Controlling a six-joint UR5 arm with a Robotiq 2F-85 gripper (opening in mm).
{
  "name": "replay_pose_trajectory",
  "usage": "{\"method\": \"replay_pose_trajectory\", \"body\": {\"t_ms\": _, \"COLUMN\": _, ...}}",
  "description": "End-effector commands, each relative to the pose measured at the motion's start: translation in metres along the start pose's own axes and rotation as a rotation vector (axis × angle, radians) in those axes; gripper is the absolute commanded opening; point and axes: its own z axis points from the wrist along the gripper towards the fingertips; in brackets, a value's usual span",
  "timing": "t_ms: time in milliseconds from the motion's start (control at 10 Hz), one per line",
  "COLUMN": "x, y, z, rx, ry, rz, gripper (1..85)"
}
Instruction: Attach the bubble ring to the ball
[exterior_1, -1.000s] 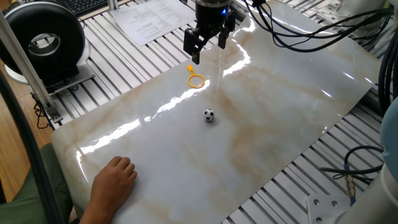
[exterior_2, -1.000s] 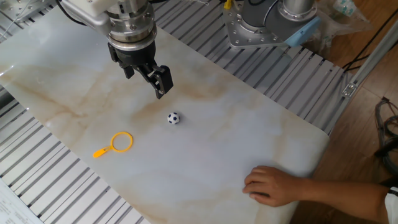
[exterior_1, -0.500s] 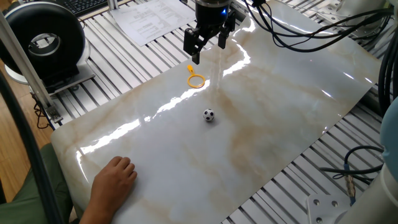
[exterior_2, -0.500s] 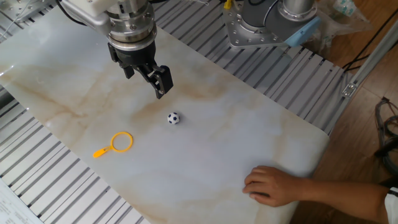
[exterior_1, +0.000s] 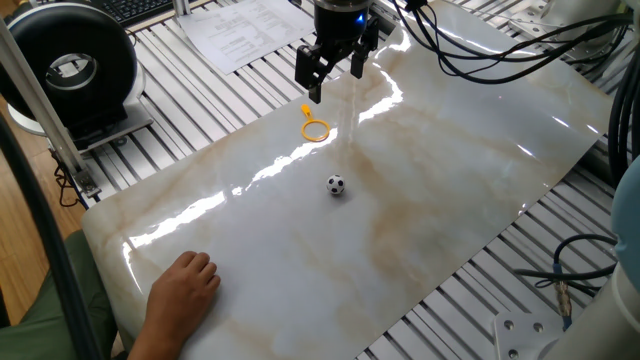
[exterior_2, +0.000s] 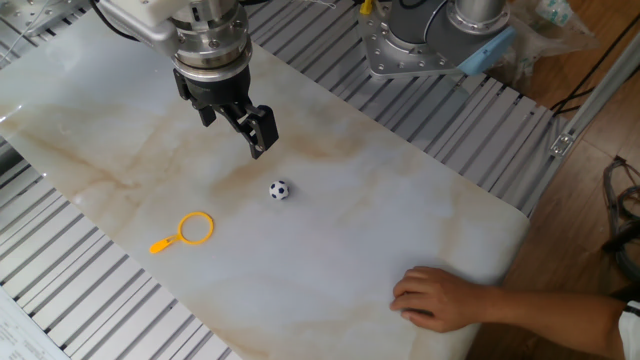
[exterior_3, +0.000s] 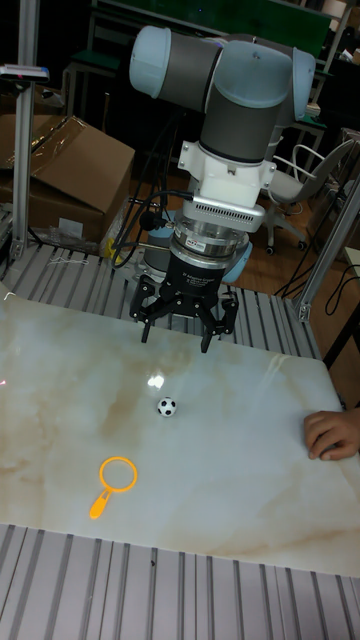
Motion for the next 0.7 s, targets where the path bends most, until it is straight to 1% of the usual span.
{"method": "replay_pose_trajectory", "body": {"t_ms": 0, "x": 0.0, "y": 0.002, "z": 0.0, "rx": 0.0, "ry": 0.0, "rz": 0.0, "gripper": 84.0}}
{"method": "replay_pose_trajectory", "body": {"t_ms": 100, "x": -0.055, "y": 0.026, "z": -0.006, "rx": -0.102, "ry": -0.206, "rz": 0.134, "gripper": 1.3}}
{"method": "replay_pose_trajectory", "body": {"t_ms": 600, "x": -0.055, "y": 0.026, "z": -0.006, "rx": -0.097, "ry": -0.209, "rz": 0.134, "gripper": 1.3}}
